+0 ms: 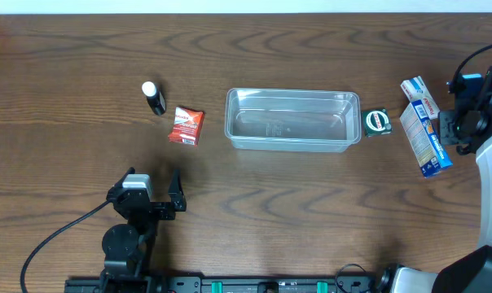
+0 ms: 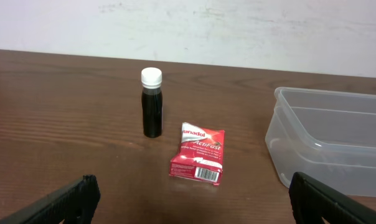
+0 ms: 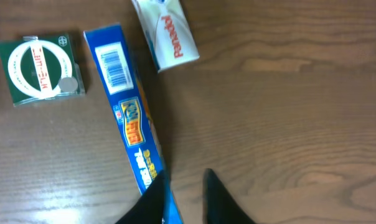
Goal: Pack container
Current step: 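Move the right gripper over the blue Kool Fever box, then grasp the blue Kool Fever box with the right gripper and lift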
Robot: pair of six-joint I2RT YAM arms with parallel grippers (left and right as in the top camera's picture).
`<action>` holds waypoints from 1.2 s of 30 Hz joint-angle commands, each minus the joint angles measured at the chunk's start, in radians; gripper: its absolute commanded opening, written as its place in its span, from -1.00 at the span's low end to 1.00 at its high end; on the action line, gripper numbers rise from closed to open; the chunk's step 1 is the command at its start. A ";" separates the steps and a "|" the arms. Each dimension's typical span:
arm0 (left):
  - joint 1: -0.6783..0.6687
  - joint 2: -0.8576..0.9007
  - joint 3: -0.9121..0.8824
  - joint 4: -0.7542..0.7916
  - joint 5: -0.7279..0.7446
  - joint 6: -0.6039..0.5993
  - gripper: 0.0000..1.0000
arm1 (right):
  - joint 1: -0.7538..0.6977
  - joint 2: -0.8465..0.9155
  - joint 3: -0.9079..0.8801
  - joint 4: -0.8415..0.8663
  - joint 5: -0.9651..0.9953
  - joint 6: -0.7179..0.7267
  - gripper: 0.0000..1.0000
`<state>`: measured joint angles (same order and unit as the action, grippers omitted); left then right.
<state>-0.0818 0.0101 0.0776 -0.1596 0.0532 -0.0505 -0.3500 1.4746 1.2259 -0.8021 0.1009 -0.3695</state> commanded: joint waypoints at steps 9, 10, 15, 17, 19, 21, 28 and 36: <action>-0.002 -0.006 -0.027 -0.010 0.007 0.013 0.96 | -0.018 0.018 0.022 0.014 -0.091 0.009 0.81; -0.002 -0.006 -0.027 -0.010 0.007 0.013 0.96 | -0.018 0.029 0.022 -0.002 -0.127 0.007 0.89; -0.002 -0.006 -0.027 -0.010 0.007 0.013 0.96 | -0.018 0.119 0.022 -0.030 -0.158 -0.028 0.88; -0.002 -0.006 -0.027 -0.010 0.007 0.013 0.96 | -0.018 0.163 0.022 -0.026 -0.158 -0.040 0.84; -0.002 -0.006 -0.027 -0.010 0.007 0.013 0.96 | -0.018 0.199 0.022 -0.017 -0.158 -0.040 0.80; -0.002 -0.006 -0.027 -0.010 0.007 0.013 0.96 | -0.018 0.226 0.022 -0.005 -0.157 -0.040 0.77; -0.002 -0.006 -0.027 -0.010 0.007 0.013 0.96 | -0.018 0.251 0.023 0.018 -0.157 -0.040 0.96; -0.002 -0.006 -0.027 -0.010 0.007 0.013 0.96 | -0.018 0.250 0.023 0.016 -0.119 -0.020 0.04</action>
<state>-0.0818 0.0101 0.0776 -0.1596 0.0532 -0.0505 -0.3573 1.7233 1.2316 -0.7872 -0.0360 -0.4046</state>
